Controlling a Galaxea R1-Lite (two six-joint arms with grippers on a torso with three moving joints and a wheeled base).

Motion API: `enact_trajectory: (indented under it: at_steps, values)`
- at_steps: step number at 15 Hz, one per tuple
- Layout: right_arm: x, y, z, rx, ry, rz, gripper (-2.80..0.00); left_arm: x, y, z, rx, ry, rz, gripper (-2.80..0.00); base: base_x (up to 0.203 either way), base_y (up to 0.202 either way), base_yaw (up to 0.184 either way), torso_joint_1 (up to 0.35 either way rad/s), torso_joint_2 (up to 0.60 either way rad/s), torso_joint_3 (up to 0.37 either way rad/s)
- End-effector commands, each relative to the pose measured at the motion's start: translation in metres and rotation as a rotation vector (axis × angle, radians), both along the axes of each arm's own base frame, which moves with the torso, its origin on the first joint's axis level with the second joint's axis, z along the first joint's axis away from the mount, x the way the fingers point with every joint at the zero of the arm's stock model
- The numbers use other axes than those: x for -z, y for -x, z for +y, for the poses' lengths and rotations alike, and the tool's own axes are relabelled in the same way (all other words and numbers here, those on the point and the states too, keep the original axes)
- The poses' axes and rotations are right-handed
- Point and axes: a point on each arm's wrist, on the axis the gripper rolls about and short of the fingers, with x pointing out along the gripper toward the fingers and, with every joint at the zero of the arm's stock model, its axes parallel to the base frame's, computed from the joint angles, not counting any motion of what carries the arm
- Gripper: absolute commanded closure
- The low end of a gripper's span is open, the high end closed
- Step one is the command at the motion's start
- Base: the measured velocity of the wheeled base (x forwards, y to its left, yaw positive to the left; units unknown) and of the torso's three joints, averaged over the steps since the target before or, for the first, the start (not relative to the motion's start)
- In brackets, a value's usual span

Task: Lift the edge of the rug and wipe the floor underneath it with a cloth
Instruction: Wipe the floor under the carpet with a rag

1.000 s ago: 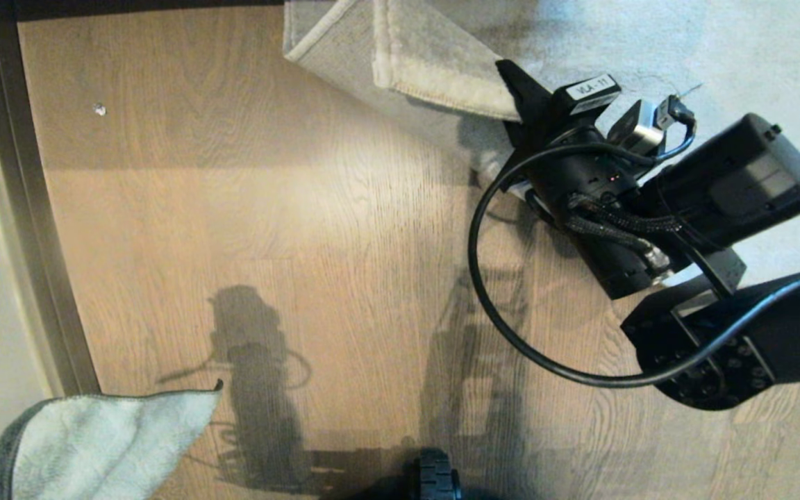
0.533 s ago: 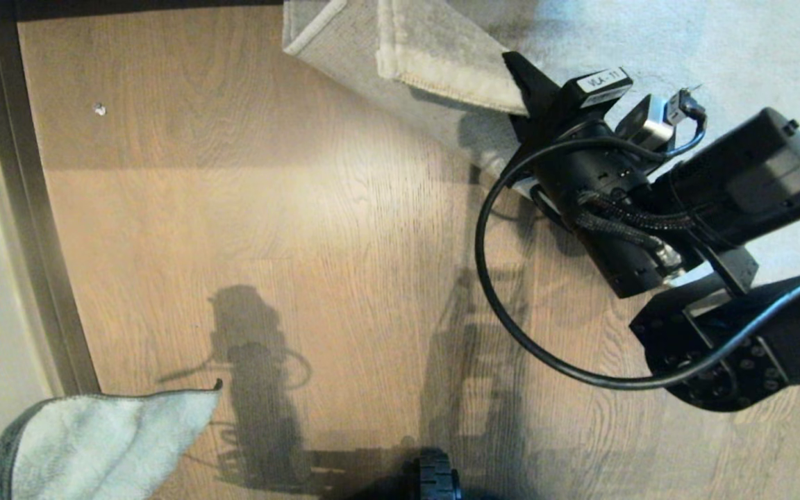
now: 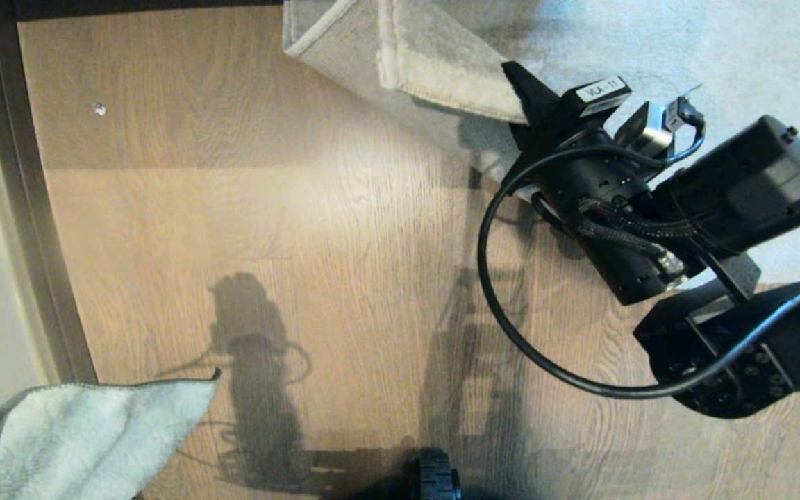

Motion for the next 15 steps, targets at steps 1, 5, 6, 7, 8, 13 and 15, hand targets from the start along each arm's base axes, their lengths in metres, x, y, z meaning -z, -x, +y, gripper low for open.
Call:
enact_trajectory:
  at_steps: [1,5,6,7,8,13,15]
  values:
    - [-0.004,0.002,-0.002,-0.003,-0.037,-0.032,0.00,-0.007,0.001,0.000,0.000,0.001,-0.009,0.00,0.000,0.000,0.000,0.000,0.00,0.000]
    - [-0.004,0.002,-0.002,-0.002,-0.039,-0.033,0.00,-0.026,-0.009,0.000,0.002,0.001,0.067,0.00,0.000,0.000,0.000,0.000,0.00,0.000]
    - [-0.005,0.003,-0.002,-0.002,-0.041,-0.036,0.00,-0.031,-0.013,0.000,0.007,0.002,0.088,0.00,0.000,0.000,0.000,0.000,0.00,0.000]
    - [-0.006,0.002,-0.003,0.000,-0.043,-0.037,0.00,-0.037,-0.017,0.000,0.009,0.002,0.108,0.00,0.000,0.000,0.000,0.000,0.00,0.000]
    - [-0.006,0.002,-0.003,0.001,-0.044,-0.039,0.00,-0.042,-0.022,0.000,0.011,0.002,0.139,0.00,0.000,0.000,0.000,0.000,0.00,0.000]
    - [-0.007,0.001,-0.003,0.007,-0.044,-0.040,0.00,-0.073,-0.064,-0.001,0.020,0.017,0.253,0.00,0.000,0.000,0.000,0.000,0.00,0.000]
    - [-0.006,0.001,-0.003,0.010,-0.042,-0.039,0.00,-0.083,-0.088,-0.002,0.043,0.021,0.275,0.00,0.000,0.000,0.000,0.000,0.00,0.000]
